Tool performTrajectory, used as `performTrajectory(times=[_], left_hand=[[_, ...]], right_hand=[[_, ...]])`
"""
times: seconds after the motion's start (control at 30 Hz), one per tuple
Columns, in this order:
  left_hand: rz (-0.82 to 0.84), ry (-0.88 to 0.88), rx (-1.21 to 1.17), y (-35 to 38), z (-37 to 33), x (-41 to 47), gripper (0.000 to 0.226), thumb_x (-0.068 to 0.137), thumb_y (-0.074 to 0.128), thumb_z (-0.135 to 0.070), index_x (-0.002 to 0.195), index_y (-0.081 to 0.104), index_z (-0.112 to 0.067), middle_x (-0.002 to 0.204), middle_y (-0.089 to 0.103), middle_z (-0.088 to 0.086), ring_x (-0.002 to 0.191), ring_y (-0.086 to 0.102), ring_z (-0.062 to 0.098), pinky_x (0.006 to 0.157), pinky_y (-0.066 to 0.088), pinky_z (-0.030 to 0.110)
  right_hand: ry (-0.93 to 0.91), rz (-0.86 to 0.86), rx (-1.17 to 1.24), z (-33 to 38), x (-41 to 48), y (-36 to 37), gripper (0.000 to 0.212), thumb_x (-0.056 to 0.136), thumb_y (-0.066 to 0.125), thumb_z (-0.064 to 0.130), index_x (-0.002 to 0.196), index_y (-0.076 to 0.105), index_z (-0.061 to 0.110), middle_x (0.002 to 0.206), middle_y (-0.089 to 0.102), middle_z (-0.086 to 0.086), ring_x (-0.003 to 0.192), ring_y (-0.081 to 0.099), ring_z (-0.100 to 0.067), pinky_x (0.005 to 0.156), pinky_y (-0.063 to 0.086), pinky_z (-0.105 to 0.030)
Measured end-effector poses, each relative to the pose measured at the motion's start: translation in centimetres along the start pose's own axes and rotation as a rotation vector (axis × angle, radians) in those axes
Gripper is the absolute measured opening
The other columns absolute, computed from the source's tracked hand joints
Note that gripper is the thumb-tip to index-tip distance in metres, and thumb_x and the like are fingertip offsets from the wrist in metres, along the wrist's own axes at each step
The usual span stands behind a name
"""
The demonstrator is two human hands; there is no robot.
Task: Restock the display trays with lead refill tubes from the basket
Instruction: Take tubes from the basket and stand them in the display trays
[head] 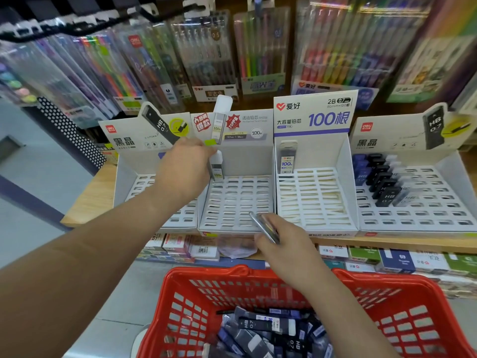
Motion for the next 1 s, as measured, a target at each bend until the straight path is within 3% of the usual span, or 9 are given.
performTrajectory(times=[0.13,0.2,0.3,0.43,0.53,0.63,0.73,0.9,1.0], left_hand=[[0.061,-0.011,-0.011,-1.6,-0.9,-1.0,0.038,0.088,0.047,-0.004,0.121,0.063,-0.014,0.112,0.067,0.010,0.103,0.055,0.029,0.086,0.050,0.040],[0.186,-0.138,-0.396,-2.4,-2.2,-1.7,0.026,0.094,0.050,-0.012,0.113,0.068,-0.015,0.103,0.071,0.003,0.088,0.060,0.016,0.076,0.050,0.029],[0.501,-0.342,-1.086,-3.3,-5.3,-3.5,0.022,0.096,0.054,-0.025,0.105,0.070,-0.013,0.086,0.069,0.001,0.066,0.059,0.011,0.059,0.052,0.023],[0.526,-0.378,-1.258,-3.2,-6.5,-4.5,0.017,0.087,0.066,-0.011,0.101,0.068,-0.003,0.068,0.063,0.005,0.055,0.058,0.011,0.058,0.055,0.021],[0.490,-0.442,-1.280,-2.9,-6.0,-4.6,0.017,0.082,0.070,-0.006,0.098,0.068,-0.002,0.068,0.066,0.009,0.058,0.062,0.014,0.059,0.057,0.021],[0.450,-0.493,-1.283,-2.5,-5.3,-4.8,0.021,0.076,0.074,-0.011,0.094,0.068,-0.003,0.070,0.069,0.011,0.058,0.063,0.014,0.058,0.056,0.021],[0.525,-0.556,-1.305,-2.1,-5.3,-5.3,0.016,0.077,0.072,-0.017,0.087,0.069,-0.005,0.069,0.068,0.011,0.054,0.062,0.011,0.054,0.054,0.019],[0.850,-0.554,-1.347,-1.4,-7.5,-7.2,0.030,0.088,0.060,-0.030,0.091,0.068,-0.002,0.077,0.071,0.016,0.057,0.064,0.016,0.054,0.055,0.023],[0.692,-0.381,-1.102,-1.5,-7.5,-6.8,0.019,0.089,0.063,-0.027,0.088,0.071,-0.010,0.073,0.066,0.007,0.061,0.061,0.014,0.061,0.056,0.026]], right_hand=[[0.201,0.013,0.637,0.4,-0.2,-0.5,0.015,0.096,0.060,0.023,0.103,0.066,0.011,0.080,0.063,-0.007,0.063,0.056,-0.013,0.054,0.045,-0.028],[0.249,0.070,0.950,1.1,-0.5,-0.8,0.026,0.088,0.064,0.025,0.106,0.066,0.005,0.084,0.071,-0.009,0.059,0.061,-0.014,0.050,0.049,-0.026],[0.241,0.148,1.085,2.2,-1.0,-1.4,0.030,0.084,0.062,0.027,0.103,0.063,0.004,0.081,0.072,-0.014,0.054,0.062,-0.019,0.046,0.050,-0.025],[0.275,0.161,1.054,2.3,-1.5,-1.8,0.023,0.085,0.063,0.033,0.093,0.060,0.011,0.071,0.067,-0.015,0.044,0.054,-0.017,0.041,0.043,-0.023],[0.299,0.140,1.082,1.7,-1.3,-2.1,0.034,0.083,0.065,0.035,0.105,0.063,0.009,0.071,0.065,-0.016,0.041,0.044,-0.014,0.039,0.035,-0.022],[0.243,0.118,1.219,1.4,-1.2,-3.0,0.047,0.078,0.065,0.026,0.122,0.063,0.012,0.077,0.065,-0.015,0.042,0.039,-0.010,0.038,0.029,-0.017],[0.142,0.068,1.225,1.5,-1.0,-3.7,0.048,0.071,0.069,0.013,0.118,0.063,0.006,0.077,0.061,-0.011,0.049,0.043,-0.010,0.038,0.026,-0.015],[0.119,-0.156,0.927,2.4,-0.9,-4.0,0.017,0.083,0.073,0.012,0.098,0.066,0.007,0.066,0.067,0.002,0.056,0.064,-0.008,0.043,0.049,-0.021],[0.136,-0.213,0.730,2.0,-0.6,-4.1,0.024,0.083,0.076,0.022,0.102,0.067,0.011,0.092,0.074,-0.014,0.082,0.072,-0.027,0.068,0.061,-0.043]])
Point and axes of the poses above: each hand's wrist, its own x-axis towards the middle knuckle, its own y-axis out of the palm, z = x × y, the point moved 3 cm from there along x, towards the middle knuckle
